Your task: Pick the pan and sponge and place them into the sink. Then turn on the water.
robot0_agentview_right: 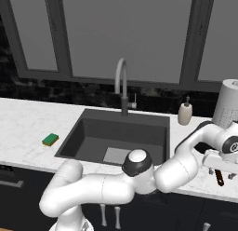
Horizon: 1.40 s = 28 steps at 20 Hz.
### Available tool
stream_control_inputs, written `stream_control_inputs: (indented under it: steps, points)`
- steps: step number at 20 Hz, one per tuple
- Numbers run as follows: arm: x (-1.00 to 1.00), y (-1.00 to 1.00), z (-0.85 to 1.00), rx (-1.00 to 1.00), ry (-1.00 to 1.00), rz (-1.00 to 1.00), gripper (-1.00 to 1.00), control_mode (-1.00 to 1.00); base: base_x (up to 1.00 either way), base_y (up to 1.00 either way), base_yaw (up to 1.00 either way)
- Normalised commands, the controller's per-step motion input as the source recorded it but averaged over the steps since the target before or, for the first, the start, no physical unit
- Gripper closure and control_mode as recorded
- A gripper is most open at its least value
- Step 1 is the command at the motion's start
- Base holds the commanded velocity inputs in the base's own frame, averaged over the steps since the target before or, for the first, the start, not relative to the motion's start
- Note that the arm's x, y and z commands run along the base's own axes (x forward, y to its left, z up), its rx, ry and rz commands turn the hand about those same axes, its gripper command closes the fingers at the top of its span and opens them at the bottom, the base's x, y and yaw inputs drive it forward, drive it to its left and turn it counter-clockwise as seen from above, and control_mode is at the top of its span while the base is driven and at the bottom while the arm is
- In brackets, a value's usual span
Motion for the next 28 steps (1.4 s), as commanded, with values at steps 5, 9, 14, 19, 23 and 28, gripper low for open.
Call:
stream_control_inputs:
  steps: [5, 9, 14, 19, 23, 28]
  points:
    - [0.10, 0.00, -0.27, 0.01, 0.02, 0.03, -1.00, -1.00, 0.00, 0.00, 0.00]
    - [0.07, -0.01, -0.06, 0.01, 0.01, 0.00, 1.00, -1.00, 0.00, 0.00, 0.00]
    - [0.00, 0.00, -0.01, 0.01, -0.01, 0.00, 1.00, -1.00, 0.00, 0.00, 0.00]
    - [0.00, 0.02, 0.05, 0.05, -0.05, 0.04, 1.00, -1.00, 0.00, 0.00, 0.00]
    - [0.00, 0.09, 0.37, 0.04, -0.18, 0.17, 1.00, -1.00, 0.00, 0.00, 0.00]
    - [0.03, 0.39, 0.64, 0.00, -0.12, 0.19, 1.00, -1.00, 0.00, 0.00, 0.00]
